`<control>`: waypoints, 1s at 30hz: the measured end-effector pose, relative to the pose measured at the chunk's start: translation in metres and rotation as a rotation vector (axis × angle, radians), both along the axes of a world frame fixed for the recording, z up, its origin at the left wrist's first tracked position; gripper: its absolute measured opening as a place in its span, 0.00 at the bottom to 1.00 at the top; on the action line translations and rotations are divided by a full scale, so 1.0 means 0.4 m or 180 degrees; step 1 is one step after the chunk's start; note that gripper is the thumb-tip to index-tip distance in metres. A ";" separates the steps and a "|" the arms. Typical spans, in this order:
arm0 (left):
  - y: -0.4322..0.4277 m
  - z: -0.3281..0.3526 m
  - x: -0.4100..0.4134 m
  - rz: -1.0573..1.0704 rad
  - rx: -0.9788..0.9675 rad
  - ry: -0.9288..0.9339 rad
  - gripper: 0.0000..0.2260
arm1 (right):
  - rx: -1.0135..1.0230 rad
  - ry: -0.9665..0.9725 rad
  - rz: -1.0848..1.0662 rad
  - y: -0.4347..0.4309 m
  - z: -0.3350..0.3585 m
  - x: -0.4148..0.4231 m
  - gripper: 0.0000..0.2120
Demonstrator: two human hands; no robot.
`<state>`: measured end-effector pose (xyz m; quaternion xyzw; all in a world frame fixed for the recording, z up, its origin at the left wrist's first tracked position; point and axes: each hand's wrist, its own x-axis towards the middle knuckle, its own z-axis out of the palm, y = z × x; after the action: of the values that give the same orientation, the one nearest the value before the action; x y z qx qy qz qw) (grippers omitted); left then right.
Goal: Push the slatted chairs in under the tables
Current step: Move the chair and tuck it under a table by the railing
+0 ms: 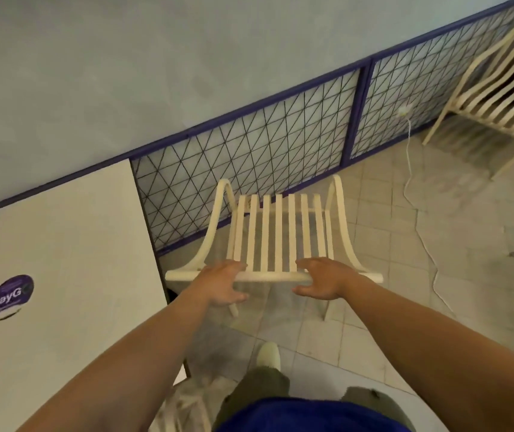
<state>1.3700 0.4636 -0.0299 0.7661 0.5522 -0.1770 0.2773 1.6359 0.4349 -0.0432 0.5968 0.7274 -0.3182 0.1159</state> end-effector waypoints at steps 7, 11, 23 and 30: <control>0.130 -0.099 -0.038 -0.0501 -0.0730 0.0332 0.35 | -0.0662 -0.0223 -0.0228 0.073 -0.082 -0.044 0.37; 0.168 -0.154 -0.058 -0.0524 -0.0809 0.0226 0.29 | -0.0871 -0.0363 -0.0228 0.093 -0.130 -0.046 0.35; 0.196 -0.211 -0.059 -0.0407 -0.1019 0.0427 0.35 | -0.0963 -0.0292 -0.0105 0.123 -0.169 -0.025 0.36; 0.160 -0.195 -0.033 -0.0247 -0.1078 0.0332 0.37 | -0.0972 -0.0228 0.0051 0.114 -0.168 0.007 0.37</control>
<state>1.3568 0.5276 -0.1080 0.7189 0.4981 -0.3176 0.3663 1.6388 0.4805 -0.1105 0.5774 0.6707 -0.4027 0.2337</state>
